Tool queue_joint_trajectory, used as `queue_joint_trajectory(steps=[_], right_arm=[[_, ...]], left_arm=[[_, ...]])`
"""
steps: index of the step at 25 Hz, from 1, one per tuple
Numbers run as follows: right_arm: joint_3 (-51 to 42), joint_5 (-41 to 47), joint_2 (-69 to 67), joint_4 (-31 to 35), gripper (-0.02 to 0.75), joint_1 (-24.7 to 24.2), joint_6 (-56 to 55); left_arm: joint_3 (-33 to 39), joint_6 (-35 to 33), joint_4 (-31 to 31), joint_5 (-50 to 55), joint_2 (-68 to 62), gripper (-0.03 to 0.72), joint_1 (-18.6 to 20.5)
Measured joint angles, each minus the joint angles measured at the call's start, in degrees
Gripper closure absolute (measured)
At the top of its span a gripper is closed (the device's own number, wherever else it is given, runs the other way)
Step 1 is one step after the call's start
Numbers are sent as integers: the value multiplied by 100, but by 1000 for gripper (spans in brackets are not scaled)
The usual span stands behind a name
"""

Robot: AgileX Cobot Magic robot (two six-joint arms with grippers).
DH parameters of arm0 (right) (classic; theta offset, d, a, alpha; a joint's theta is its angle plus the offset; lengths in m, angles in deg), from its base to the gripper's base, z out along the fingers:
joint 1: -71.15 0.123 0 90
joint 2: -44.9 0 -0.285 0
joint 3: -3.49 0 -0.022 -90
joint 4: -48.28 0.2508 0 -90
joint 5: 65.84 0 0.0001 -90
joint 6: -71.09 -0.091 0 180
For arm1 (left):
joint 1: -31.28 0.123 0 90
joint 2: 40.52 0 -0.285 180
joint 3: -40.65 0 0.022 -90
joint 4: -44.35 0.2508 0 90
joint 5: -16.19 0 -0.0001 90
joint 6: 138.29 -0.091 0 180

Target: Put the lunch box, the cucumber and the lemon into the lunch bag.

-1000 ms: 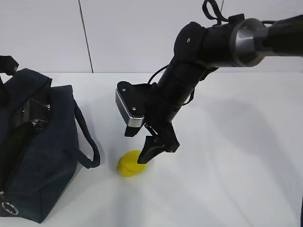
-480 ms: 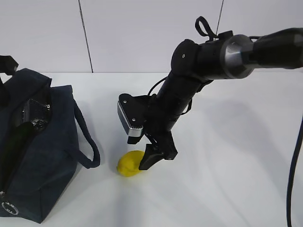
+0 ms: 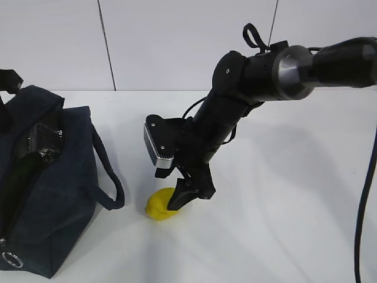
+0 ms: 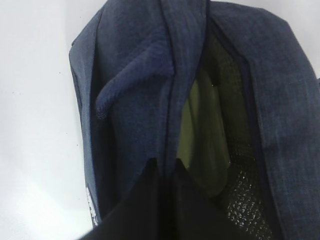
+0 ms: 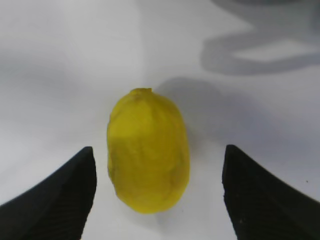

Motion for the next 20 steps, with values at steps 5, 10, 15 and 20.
queue_joint_trajectory(steps=[5,10,15,20], right_arm=[[0,-20,0,50,144,0,11],[0,4,0,62,144,0,11],[0,81,0,76,144,0,11],[0,93,-61,236,144,0,11]], left_arm=[[0,0,0,0,0,695,0],[0,0,0,0,0,695,0],[0,0,0,0,0,695,0],[0,0,0,-21,0,695,0]])
